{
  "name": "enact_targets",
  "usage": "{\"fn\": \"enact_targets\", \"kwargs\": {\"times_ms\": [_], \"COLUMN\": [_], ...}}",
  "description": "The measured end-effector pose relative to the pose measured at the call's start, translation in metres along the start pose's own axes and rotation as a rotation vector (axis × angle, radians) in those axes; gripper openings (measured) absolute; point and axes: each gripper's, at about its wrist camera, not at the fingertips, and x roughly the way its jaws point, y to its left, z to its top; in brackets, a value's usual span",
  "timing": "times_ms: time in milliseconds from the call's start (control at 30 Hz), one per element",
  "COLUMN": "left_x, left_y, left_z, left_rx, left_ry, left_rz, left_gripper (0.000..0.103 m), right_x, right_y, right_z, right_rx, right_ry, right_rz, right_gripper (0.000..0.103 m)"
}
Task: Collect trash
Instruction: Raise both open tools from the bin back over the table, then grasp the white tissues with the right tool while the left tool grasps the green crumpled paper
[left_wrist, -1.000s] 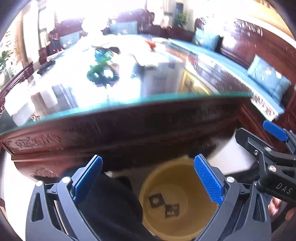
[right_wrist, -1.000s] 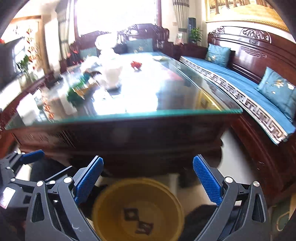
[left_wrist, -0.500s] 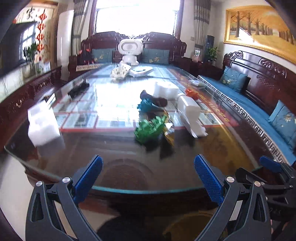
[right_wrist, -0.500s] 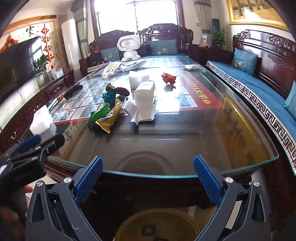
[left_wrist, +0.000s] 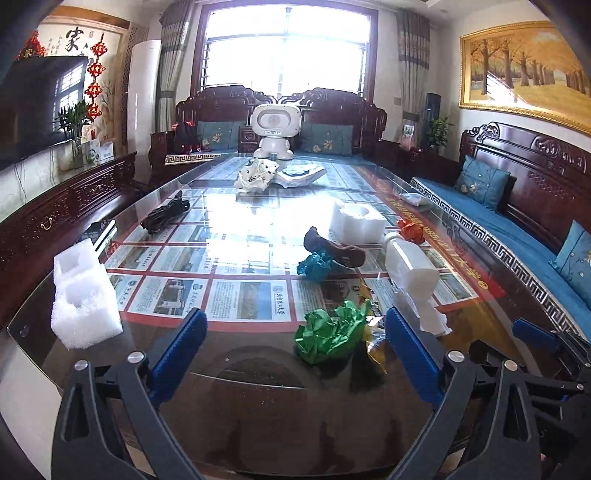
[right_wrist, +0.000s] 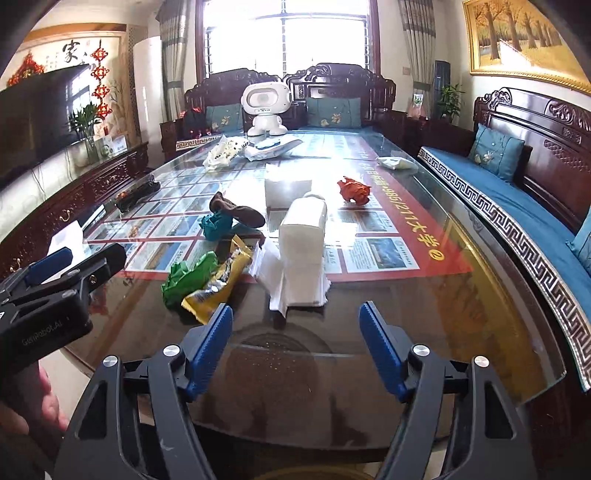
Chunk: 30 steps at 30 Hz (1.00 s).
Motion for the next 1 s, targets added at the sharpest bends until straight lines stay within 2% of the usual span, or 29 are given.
{"fn": "enact_targets", "kwargs": {"times_ms": [33, 67, 100, 167, 200, 233, 367, 467, 600, 667, 733, 767, 800, 833, 933, 1000], "left_x": [0.007, 0.013, 0.022, 0.035, 0.039, 0.043, 0.051, 0.056, 0.063, 0.064, 0.064, 0.064, 0.063, 0.061, 0.057, 0.055], "left_y": [0.002, 0.004, 0.006, 0.008, 0.008, 0.008, 0.003, 0.003, 0.006, 0.007, 0.009, 0.010, 0.010, 0.010, 0.012, 0.013], "left_z": [0.003, 0.005, 0.006, 0.005, 0.004, 0.004, 0.003, 0.005, 0.006, 0.006, 0.005, 0.005, 0.005, 0.005, 0.005, 0.005], "left_rx": [0.004, 0.000, -0.008, -0.018, -0.020, -0.019, -0.002, 0.004, -0.004, -0.008, -0.012, -0.014, -0.013, -0.011, -0.011, -0.009], "left_ry": [0.032, 0.061, 0.088, 0.124, 0.135, 0.146, 0.158, 0.164, 0.176, 0.184, 0.189, 0.189, 0.187, 0.184, 0.175, 0.170], "left_rz": [-0.022, -0.041, -0.068, -0.084, -0.095, -0.102, -0.111, -0.092, -0.104, -0.121, -0.131, -0.136, -0.141, -0.141, -0.149, -0.148], "left_gripper": [0.077, 0.052, 0.022, 0.004, 0.003, 0.003, 0.003, 0.007, 0.010, 0.013, 0.020, 0.028, 0.039, 0.044, 0.050, 0.059], "right_x": [0.003, 0.009, 0.013, 0.024, 0.030, 0.035, 0.047, 0.054, 0.065, 0.069, 0.072, 0.074, 0.076, 0.077, 0.077, 0.074], "right_y": [0.002, 0.004, 0.005, 0.008, 0.009, 0.010, 0.015, 0.014, 0.014, 0.015, 0.014, 0.013, 0.012, 0.013, 0.012, 0.012], "right_z": [0.002, 0.005, 0.007, 0.010, 0.012, 0.013, 0.014, 0.015, 0.019, 0.020, 0.021, 0.022, 0.022, 0.023, 0.022, 0.021], "right_rx": [-0.019, -0.034, -0.037, -0.035, -0.035, -0.037, -0.046, -0.043, -0.045, -0.047, -0.037, -0.025, -0.015, -0.010, -0.001, 0.003], "right_ry": [0.006, 0.018, 0.029, 0.052, 0.067, 0.078, 0.091, 0.094, 0.104, 0.102, 0.105, 0.105, 0.107, 0.109, 0.109, 0.109], "right_rz": [0.018, 0.032, 0.044, 0.081, 0.095, 0.107, 0.103, 0.088, 0.062, 0.049, 0.058, 0.069, 0.078, 0.084, 0.094, 0.103], "right_gripper": [0.056, 0.052, 0.044, 0.029, 0.015, 0.004, 0.001, 0.001, 0.002, 0.010, 0.030, 0.033, 0.036, 0.036, 0.036, 0.036]}}
